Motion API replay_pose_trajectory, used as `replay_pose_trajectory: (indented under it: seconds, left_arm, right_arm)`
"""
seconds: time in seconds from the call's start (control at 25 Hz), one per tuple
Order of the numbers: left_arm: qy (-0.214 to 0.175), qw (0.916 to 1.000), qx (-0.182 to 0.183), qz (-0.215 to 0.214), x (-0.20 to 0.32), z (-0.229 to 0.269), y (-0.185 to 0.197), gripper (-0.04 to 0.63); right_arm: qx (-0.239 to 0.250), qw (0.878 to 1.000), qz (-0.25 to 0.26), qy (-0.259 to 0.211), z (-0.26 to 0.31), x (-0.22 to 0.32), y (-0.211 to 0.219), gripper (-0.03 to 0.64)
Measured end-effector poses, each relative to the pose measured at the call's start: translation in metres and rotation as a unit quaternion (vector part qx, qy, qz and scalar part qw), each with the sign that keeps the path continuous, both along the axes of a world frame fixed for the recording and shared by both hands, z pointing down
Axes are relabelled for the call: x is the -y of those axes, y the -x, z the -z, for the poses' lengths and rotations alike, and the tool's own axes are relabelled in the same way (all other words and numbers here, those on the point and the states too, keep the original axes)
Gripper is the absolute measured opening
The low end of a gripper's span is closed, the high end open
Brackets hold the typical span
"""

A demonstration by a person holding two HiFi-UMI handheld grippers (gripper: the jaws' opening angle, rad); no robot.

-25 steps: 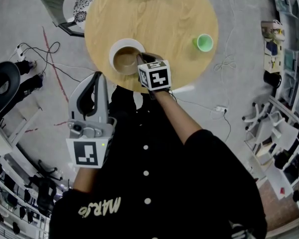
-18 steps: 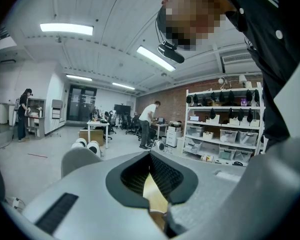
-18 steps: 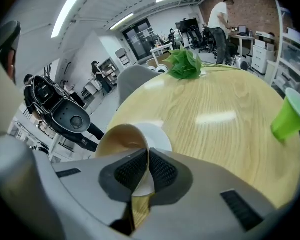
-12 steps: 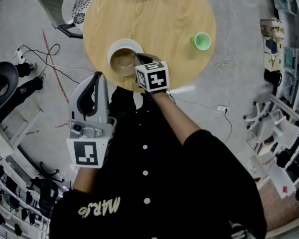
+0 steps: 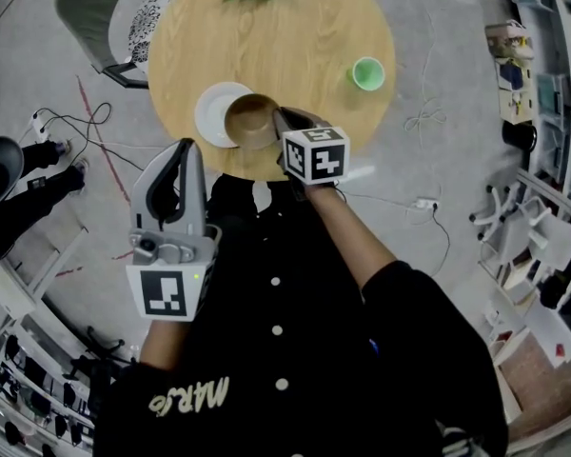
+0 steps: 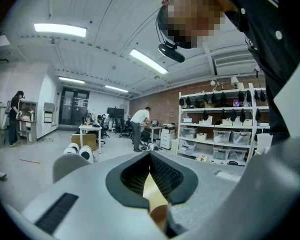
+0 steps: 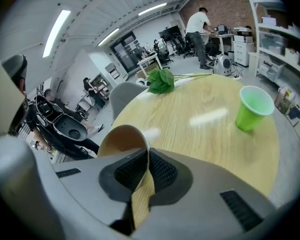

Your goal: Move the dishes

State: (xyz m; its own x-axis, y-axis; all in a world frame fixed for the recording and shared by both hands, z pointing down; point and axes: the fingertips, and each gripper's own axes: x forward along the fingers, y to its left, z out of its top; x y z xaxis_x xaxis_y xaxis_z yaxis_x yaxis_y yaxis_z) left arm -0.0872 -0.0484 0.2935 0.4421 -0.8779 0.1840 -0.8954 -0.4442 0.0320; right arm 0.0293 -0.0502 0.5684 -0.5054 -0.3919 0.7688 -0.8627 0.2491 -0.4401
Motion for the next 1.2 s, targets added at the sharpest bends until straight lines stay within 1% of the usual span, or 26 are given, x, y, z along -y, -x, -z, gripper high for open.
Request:
replay_pose_trajectory:
  seconds: [0.2, 0.68, 0.92, 1.2]
  left_arm:
    - [-0.006, 0.9999, 0.001, -0.014, 0.0, 0.005, -0.014, 0.003]
    - [-0.009, 0.9993, 0.008, -0.035, 0.0, 0.014, -0.039, 0.003]
    - [-0.008, 0.9991, 0.012, -0.041, 0.0, 0.013, -0.046, 0.003]
    - [-0.007, 0.9989, 0.015, -0.044, -0.003, 0.014, -0.056, 0.003]
  right_arm:
    - [-0.004, 0.999, -0.039, 0.0, 0.007, -0.002, -0.043, 0.014]
    - [-0.038, 0.992, -0.117, 0.007, 0.005, -0.006, -0.149, 0.014]
    - [-0.053, 0.989, -0.139, 0.008, 0.001, -0.004, -0.176, 0.014]
    - [-0.056, 0.986, -0.153, 0.022, -0.011, -0.01, -0.194, 0.014]
